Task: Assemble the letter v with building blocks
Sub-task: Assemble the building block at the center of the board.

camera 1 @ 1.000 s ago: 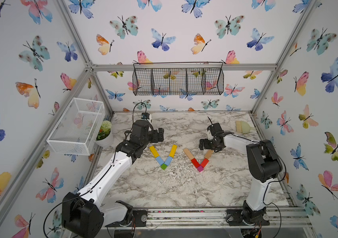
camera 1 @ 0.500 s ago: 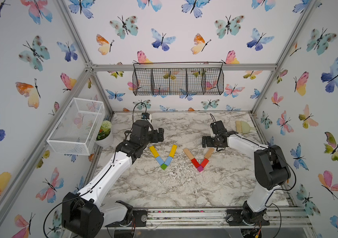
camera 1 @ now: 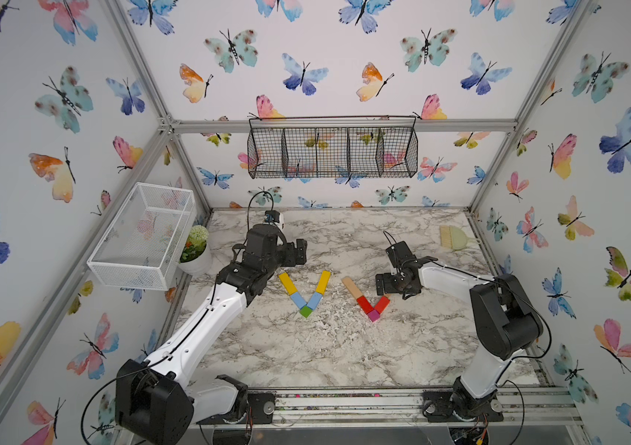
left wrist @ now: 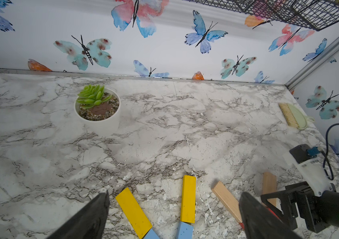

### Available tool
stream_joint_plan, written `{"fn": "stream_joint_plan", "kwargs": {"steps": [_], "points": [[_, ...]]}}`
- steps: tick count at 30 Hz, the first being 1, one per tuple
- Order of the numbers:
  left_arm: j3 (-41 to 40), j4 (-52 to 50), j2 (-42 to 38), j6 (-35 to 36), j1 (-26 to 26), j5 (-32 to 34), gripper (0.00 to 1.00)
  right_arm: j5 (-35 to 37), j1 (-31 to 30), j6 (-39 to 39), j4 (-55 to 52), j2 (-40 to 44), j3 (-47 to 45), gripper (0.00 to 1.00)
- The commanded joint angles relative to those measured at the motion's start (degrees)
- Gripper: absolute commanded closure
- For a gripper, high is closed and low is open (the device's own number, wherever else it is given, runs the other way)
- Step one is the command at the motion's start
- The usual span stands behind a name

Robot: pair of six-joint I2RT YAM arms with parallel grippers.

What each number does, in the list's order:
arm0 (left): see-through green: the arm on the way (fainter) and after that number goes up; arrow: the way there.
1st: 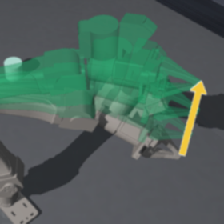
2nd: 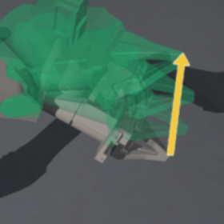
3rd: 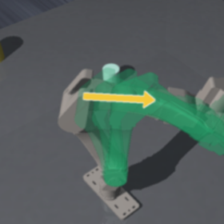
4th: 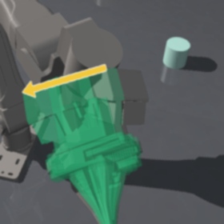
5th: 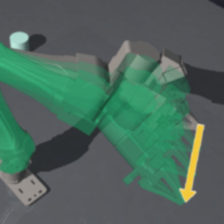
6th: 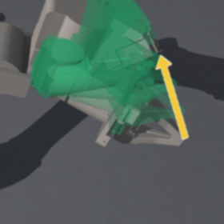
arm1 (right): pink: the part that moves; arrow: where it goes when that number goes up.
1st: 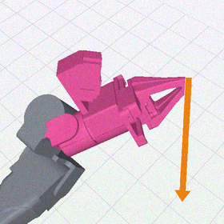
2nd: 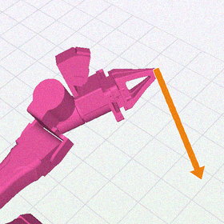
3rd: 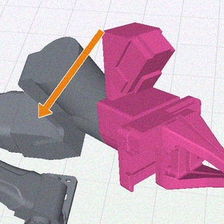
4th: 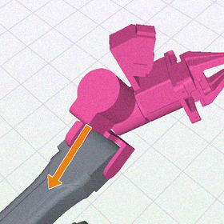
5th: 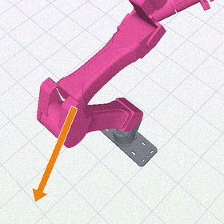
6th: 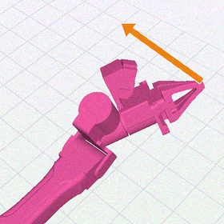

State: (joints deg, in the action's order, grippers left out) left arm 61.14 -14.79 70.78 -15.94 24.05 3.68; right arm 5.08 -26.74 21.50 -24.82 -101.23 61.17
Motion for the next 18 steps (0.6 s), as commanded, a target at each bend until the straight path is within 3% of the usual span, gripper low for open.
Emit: {"fn": "stream_joint_plan", "kwargs": {"steps": [1,18], "points": [[-0.24,1.08,0.14,-0.4,-0.32,-0.83,0.02,1.85,-0.59,1.43,-1.19,1.37,-1.21,0.01],[-0.24,1.08,-0.03,-0.33,-0.32,-0.7,0.02,3.8,-0.59,2.04,-1.7,0.48,-1.77,0.01]]}}
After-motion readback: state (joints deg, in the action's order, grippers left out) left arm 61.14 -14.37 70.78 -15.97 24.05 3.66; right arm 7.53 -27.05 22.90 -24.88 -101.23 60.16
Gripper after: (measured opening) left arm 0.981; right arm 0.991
